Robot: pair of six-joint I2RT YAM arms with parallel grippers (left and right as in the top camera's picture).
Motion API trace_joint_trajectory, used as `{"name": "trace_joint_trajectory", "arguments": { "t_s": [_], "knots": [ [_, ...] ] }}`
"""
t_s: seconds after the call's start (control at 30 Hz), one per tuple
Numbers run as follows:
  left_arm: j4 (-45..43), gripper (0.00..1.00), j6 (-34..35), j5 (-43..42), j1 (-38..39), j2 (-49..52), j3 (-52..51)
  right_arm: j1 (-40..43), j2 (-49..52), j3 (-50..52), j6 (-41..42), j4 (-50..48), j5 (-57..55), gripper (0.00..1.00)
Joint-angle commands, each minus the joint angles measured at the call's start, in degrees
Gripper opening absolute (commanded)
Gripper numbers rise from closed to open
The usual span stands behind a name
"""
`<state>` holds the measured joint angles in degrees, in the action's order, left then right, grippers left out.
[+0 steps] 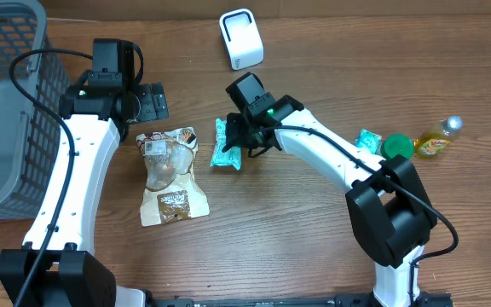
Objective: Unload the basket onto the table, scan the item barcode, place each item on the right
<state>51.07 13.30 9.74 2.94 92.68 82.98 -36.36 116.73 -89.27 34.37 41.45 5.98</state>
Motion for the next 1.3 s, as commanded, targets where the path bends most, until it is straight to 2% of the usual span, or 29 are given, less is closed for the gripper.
{"name": "trace_joint_trajectory", "arguments": {
  "t_s": [0.0,0.3,0.57,1.27],
  "knots": [
    [-0.13,1.00,-0.68,0.79,-0.31,-0.44,0.42,0.39,-1.64,-0.02,-4.94,0.94,0.07,0.04],
    [-0.13,1.00,-0.68,0.79,-0.31,-0.44,0.42,0.44,-1.64,-0.02,-9.55,4.52,-1.27,0.04],
    [-0.13,0.99,-0.68,0.79,-0.31,-0.44,0.42,0.44,-1.64,-0.02,-19.67,5.38,-1.46,0.04],
    [-0.13,1.00,-0.68,0.76,-0.31,-0.44,0.42,0.44,-1.64,-0.02,-19.89,5.40,-1.49,0.04]
  ]
}}
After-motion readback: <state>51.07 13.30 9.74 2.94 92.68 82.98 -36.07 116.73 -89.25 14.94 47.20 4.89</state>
